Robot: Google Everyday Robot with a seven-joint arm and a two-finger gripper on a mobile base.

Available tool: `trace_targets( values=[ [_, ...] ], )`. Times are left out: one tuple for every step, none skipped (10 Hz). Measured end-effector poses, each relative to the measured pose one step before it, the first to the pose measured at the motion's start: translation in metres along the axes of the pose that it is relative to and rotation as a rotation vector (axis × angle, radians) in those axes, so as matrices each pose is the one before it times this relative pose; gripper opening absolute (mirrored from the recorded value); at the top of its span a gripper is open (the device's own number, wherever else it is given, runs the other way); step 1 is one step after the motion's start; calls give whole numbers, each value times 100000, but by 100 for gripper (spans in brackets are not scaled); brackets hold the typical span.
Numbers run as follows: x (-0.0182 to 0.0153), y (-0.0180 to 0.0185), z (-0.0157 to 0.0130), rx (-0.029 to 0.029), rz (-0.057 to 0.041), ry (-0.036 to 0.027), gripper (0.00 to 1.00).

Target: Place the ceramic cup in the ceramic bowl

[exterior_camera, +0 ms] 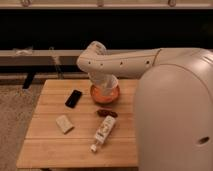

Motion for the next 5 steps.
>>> trace_targets(
  values=[
    [-484, -79, 541, 1022, -223, -367, 28],
    [-659, -223, 886, 1721, -248, -397, 40],
    [-138, -316, 554, 1758, 209, 166, 51],
    [-58, 33, -7, 270, -103, -88, 60],
    [-37, 84, 0, -70, -121, -16, 71]
  ],
)
